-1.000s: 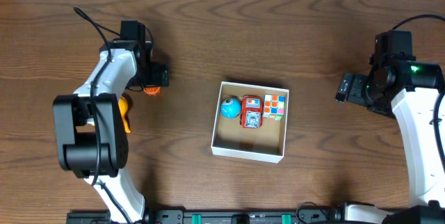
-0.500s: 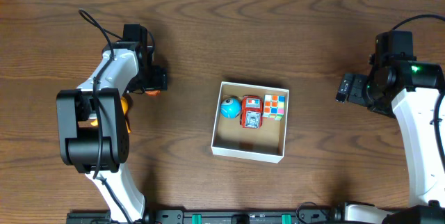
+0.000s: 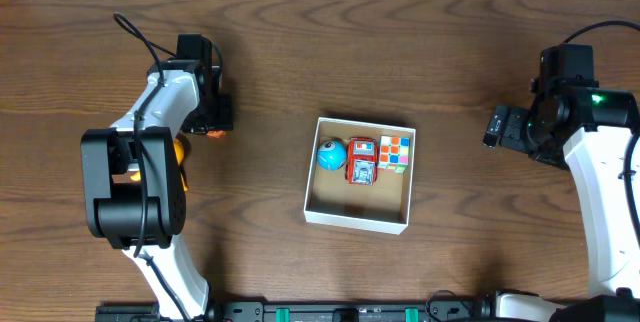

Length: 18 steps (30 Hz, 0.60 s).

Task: Pack container
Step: 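Reach the left gripper to the orange cap and grasp it, then carry the orange cap with the left gripper into the box and release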

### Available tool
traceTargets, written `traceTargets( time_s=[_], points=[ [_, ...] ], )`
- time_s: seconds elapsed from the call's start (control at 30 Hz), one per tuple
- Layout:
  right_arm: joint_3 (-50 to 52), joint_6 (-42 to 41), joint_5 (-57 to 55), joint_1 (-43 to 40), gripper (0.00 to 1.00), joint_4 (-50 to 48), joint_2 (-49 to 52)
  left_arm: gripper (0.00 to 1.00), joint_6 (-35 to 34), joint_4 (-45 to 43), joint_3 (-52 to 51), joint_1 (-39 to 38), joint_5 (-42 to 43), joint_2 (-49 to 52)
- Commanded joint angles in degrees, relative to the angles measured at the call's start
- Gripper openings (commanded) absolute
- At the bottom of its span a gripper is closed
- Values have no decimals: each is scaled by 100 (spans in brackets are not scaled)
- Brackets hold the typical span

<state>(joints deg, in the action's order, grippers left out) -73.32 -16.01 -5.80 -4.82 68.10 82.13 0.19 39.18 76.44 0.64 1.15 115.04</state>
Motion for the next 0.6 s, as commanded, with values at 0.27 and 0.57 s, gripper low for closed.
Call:
traceTargets(
  time_s=[0.27,0.57],
  points=[
    [33,160,160,-225,99,-122,37,33,7,195,72,-348,-26,-977],
    [33,240,352,-422,99,-131,37,28,675,590,72,-1727,-24,-2900]
  ],
)
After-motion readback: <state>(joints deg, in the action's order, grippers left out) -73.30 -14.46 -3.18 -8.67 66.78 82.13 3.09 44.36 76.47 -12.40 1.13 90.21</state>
